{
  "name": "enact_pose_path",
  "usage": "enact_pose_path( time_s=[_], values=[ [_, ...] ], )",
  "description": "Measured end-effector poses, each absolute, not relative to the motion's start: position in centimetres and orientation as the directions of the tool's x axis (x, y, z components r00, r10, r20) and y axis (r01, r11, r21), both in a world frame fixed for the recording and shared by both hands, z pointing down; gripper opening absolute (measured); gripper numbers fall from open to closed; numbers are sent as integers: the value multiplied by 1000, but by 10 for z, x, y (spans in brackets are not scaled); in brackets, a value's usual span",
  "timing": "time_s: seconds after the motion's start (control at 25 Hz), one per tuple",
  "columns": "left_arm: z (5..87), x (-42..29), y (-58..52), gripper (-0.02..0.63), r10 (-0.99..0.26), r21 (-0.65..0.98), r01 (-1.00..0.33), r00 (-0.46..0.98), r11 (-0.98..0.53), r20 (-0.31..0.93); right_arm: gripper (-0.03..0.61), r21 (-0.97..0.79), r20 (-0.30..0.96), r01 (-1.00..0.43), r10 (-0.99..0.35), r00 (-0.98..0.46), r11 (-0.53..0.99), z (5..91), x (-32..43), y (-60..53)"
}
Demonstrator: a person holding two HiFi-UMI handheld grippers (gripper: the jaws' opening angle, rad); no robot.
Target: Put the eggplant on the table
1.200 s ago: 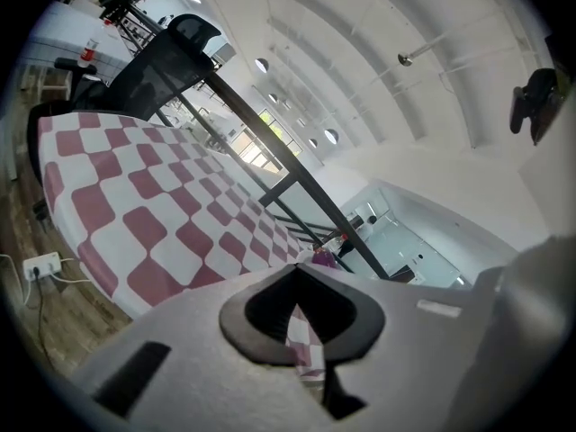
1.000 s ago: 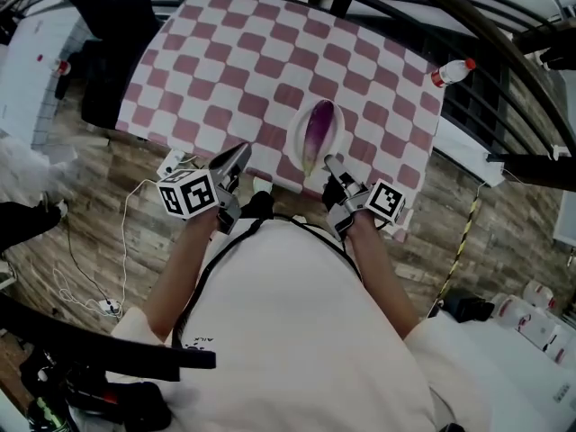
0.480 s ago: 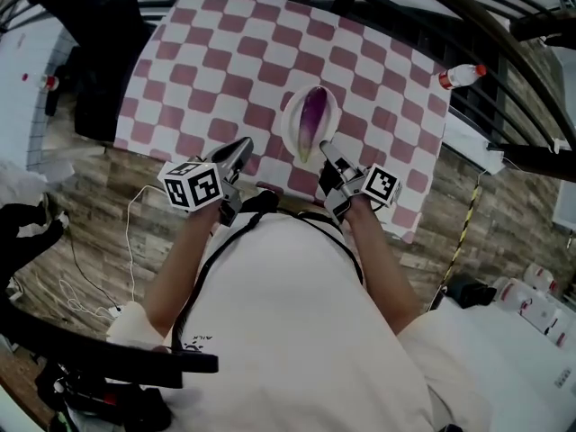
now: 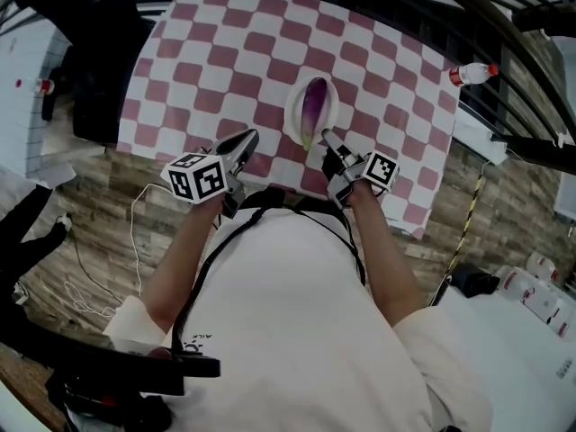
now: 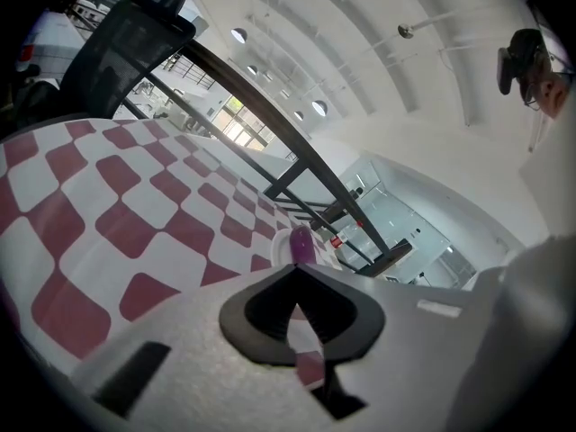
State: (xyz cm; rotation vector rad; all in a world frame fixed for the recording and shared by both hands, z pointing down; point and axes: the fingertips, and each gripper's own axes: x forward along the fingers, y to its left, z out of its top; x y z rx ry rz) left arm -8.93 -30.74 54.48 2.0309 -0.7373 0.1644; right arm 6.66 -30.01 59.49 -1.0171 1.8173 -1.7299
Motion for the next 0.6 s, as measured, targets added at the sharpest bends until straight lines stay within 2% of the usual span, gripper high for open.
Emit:
enact_pose_path(
  time_s=[0.6],
  values=[
    [561, -91, -309, 5, -451, 728, -580, 794, -364, 407, 31, -971, 209, -231, -707, -676, -66, 620, 50, -307]
  ],
)
